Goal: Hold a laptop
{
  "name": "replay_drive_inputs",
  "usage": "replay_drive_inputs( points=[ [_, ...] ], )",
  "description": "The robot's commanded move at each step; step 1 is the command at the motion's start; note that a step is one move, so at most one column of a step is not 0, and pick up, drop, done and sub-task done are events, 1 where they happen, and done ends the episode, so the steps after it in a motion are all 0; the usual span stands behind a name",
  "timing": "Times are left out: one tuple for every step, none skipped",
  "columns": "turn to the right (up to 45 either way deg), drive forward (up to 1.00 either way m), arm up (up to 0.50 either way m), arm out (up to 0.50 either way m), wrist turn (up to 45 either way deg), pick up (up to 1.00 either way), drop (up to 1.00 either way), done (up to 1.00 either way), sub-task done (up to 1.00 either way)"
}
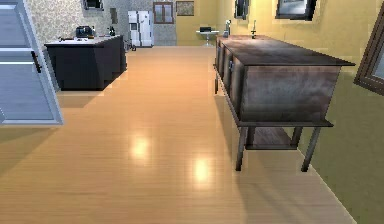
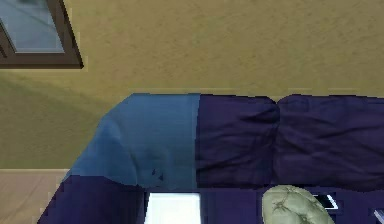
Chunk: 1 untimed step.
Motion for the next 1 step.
replay_drive_inputs(
  points=[
    [0.0,0.00,0.00,0.00,45.0,0.00,0.00,0.00,0.00]
  ],
)
